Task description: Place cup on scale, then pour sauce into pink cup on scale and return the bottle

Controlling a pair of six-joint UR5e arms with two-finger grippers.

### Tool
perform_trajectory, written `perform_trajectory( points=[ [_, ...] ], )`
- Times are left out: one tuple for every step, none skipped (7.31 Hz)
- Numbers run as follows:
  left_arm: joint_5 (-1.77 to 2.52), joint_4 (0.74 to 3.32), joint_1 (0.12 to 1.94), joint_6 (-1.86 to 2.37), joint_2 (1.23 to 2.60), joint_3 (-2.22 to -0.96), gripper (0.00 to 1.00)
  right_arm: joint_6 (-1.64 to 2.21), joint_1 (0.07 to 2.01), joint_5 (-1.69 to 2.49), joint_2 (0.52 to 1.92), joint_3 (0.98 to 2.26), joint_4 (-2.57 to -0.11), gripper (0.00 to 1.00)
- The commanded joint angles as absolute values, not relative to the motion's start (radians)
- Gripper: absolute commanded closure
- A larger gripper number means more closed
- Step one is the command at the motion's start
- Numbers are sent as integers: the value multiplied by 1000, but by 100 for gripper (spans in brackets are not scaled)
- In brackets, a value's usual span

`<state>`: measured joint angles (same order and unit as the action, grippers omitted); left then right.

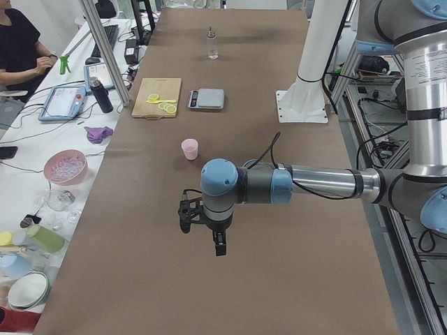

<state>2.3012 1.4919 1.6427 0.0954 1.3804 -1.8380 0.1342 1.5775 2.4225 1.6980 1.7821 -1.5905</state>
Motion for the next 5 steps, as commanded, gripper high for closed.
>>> perform_trajectory(
  points=[
    [2301,1493,1640,94,1387,-1836,2,138,1577,2422,1698,1782,-1591,0],
    [2301,1491,1640,92,1387,-1835,2,138,1577,2422,1698,1782,-1589,0],
    [2301,1491,1640,92,1387,-1836,2,138,1577,2422,1698,1782,-1589,0],
    [2301,1490,1638,92,1387,-1836,2,141,1577,2422,1697,1782,-1589,0],
    [2301,1489,1640,92,1387,-1835,2,146,1577,2422,1689,1782,-1589,0]
  ],
)
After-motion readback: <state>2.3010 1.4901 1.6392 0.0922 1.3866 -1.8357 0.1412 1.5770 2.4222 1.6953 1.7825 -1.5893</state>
